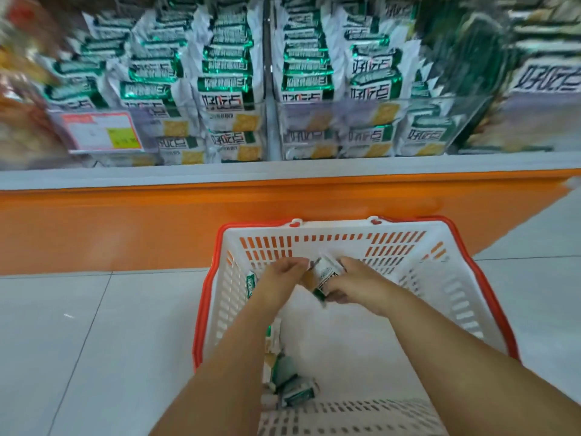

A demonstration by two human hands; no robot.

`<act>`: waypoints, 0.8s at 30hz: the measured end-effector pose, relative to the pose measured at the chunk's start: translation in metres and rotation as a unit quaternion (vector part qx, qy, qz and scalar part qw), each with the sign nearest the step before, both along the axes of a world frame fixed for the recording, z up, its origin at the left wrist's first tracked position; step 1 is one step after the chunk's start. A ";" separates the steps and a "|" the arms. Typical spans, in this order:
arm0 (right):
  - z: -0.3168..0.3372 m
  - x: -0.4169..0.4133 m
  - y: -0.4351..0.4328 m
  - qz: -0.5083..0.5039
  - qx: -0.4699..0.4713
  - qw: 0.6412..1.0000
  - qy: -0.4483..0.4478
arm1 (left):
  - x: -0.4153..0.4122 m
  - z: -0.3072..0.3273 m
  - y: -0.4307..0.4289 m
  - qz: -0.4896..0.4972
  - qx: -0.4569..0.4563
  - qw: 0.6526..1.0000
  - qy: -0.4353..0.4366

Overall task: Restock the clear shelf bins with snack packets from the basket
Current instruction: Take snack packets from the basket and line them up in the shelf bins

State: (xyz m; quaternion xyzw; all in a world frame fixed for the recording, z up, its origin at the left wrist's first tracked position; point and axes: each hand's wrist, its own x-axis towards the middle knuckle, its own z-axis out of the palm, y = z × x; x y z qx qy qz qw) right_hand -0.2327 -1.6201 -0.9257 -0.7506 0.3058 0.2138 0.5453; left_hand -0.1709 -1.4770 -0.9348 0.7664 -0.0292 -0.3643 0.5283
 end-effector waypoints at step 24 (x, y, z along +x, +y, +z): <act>0.238 -0.028 -0.065 -0.048 -0.353 0.850 -0.387 | 0.003 0.252 -0.059 -0.187 0.023 0.848 -0.495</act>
